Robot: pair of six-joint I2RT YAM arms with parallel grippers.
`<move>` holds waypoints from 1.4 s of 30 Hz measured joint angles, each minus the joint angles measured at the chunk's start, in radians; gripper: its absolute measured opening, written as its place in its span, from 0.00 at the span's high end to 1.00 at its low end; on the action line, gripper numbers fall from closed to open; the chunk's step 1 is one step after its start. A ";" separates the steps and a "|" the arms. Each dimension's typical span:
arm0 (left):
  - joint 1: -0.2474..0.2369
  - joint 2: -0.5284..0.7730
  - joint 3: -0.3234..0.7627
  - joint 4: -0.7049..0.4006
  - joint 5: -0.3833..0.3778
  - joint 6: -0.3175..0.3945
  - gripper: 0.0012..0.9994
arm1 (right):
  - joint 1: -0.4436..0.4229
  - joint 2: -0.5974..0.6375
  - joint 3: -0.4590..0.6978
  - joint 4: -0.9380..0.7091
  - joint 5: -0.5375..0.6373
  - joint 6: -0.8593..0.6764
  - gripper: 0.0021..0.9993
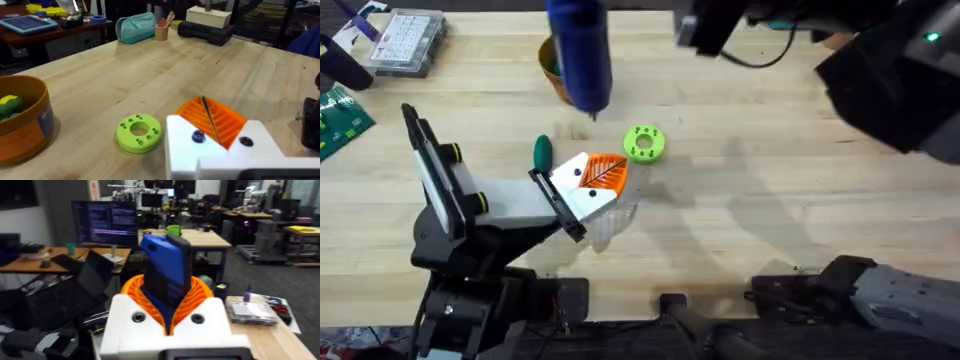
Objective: Pick up the gripper from the table and insert it into the empty holder that is missing its gripper. Then pick up a screw, insert it into the mounting hole, and use the screwdriver to tighten it. Finally, clean up the table by picking up the vegetable and placing it into the bucket.
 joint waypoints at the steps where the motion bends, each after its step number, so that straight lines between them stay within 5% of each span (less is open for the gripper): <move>1: 0.000 0.000 0.000 0.000 0.000 0.000 0.98 | 0.013 0.005 -0.001 0.002 -0.001 -0.004 0.98; 11: 0.000 0.000 0.000 0.000 0.000 0.000 0.98 | 0.108 0.077 -0.003 0.033 -0.006 -0.065 0.98; 42: 0.000 0.000 0.000 0.000 0.000 0.000 0.98 | 0.108 0.128 -0.003 0.011 -0.104 -0.101 0.98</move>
